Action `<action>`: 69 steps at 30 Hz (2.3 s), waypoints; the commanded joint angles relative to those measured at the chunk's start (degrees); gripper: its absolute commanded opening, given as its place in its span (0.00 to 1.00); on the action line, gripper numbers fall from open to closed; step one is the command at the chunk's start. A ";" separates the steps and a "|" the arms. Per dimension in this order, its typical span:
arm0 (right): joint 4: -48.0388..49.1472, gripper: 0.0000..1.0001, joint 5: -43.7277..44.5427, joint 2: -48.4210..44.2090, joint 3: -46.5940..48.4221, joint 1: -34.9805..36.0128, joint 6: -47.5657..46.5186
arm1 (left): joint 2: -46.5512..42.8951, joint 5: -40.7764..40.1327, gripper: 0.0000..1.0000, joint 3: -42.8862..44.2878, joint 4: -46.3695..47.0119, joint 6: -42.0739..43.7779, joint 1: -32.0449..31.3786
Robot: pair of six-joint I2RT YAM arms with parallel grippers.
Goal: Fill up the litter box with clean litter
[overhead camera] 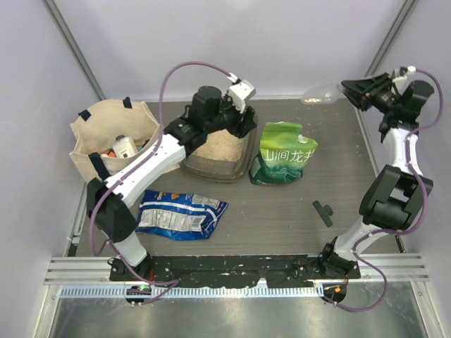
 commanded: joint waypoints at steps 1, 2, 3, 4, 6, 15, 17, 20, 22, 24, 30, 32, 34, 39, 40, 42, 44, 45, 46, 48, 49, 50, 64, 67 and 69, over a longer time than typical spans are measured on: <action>-4.33 0.01 1.69 5.76 11.87 6.01 -3.40 | -7.92 0.31 0.59 -3.21 -3.28 4.61 3.05; -5.47 0.01 1.96 7.16 16.33 8.80 -4.29 | -8.71 0.22 0.63 -3.83 -4.07 5.14 3.57; -8.09 0.01 2.22 9.70 18.73 10.22 -4.99 | -9.94 -1.17 0.66 -4.62 -5.12 5.58 4.01; -9.60 0.01 2.66 11.29 21.01 11.63 -6.13 | -12.13 -2.84 0.67 -6.80 -5.22 5.93 4.19; -13.72 0.01 4.42 13.84 27.43 16.81 -9.91 | -14.77 -6.35 0.70 -9.54 -4.35 7.51 4.63; -34.30 0.01 20.75 26.95 43.62 34.48 -37.90 | -22.69 -9.62 0.72 -15.79 -4.35 9.97 6.04; -35.79 0.01 24.97 28.52 45.37 36.60 -41.90 | -23.66 -9.45 0.72 -16.14 -3.73 10.15 6.39; -37.64 0.01 28.85 30.11 47.92 40.64 -48.05 | -24.63 -8.93 0.72 -17.19 -2.76 10.15 7.09; -38.26 0.01 29.82 30.55 49.15 43.36 -50.61 | -25.51 -8.66 0.72 -18.07 -2.32 10.15 7.44; -38.87 0.01 29.47 30.38 50.39 45.12 -52.27 | -26.38 -8.48 0.72 -19.30 -1.53 10.15 7.80; -31.88 0.01 38.08 23.73 44.79 47.50 -63.00 | -26.65 -5.85 0.72 -21.15 0.57 8.92 8.15; -29.22 0.01 39.31 22.03 43.70 47.42 -63.97 | -26.04 -4.88 0.72 -21.15 1.02 7.61 8.15; -30.44 0.01 40.19 20.37 45.55 47.07 -63.89 | -25.34 -2.51 0.72 -20.54 1.11 6.81 8.15; -31.06 0.01 42.74 10.80 40.65 41.81 -64.77 | -23.40 3.37 0.71 -19.40 2.16 5.76 8.15; -31.41 0.01 43.09 7.73 38.63 40.40 -64.59 | -23.05 5.65 0.71 -19.13 2.25 5.67 8.06; -32.81 0.01 43.88 4.55 36.43 34.80 -63.54 | -21.73 7.94 0.71 -18.35 2.60 5.14 7.80; -35.17 0.01 44.15 0.35 32.04 30.39 -63.10 | -20.16 11.11 0.71 -17.03 2.95 5.05 7.36; -35.88 0.01 44.84 -0.90 30.19 28.28 -63.01 | -19.54 12.07 0.70 -16.50 2.95 4.97 7.10; -36.85 0.01 45.29 -2.39 26.26 23.21 -63.09 | -18.92 12.95 0.70 -15.80 3.04 5.05 6.83; -40.97 0.01 45.82 -5.56 22.64 19.22 -63.88 | -16.65 14.72 0.70 -13.78 3.04 5.14 5.60; -42.73 0.01 44.69 -6.44 19.22 15.20 -64.41 | -15.76 15.16 0.69 -13.07 3.04 5.40 5.17; -47.10 0.01 43.28 -6.97 17.71 13.33 -64.41 | -15.06 15.68 0.70 -11.67 3.04 5.49 4.73; -67.10 0.02 22.53 -13.83 -13.74 5.84 -79.00 | -2.14 18.15 0.69 -2.09 5.32 6.28 -1.16; -67.18 0.02 19.19 -12.43 -17.36 6.63 -80.59 | 0.50 16.40 0.69 -0.15 6.64 6.81 -2.04; -65.96 0.02 19.09 -11.11 -18.51 7.68 -80.50 | 2.17 15.34 0.69 0.99 7.69 7.34 -2.75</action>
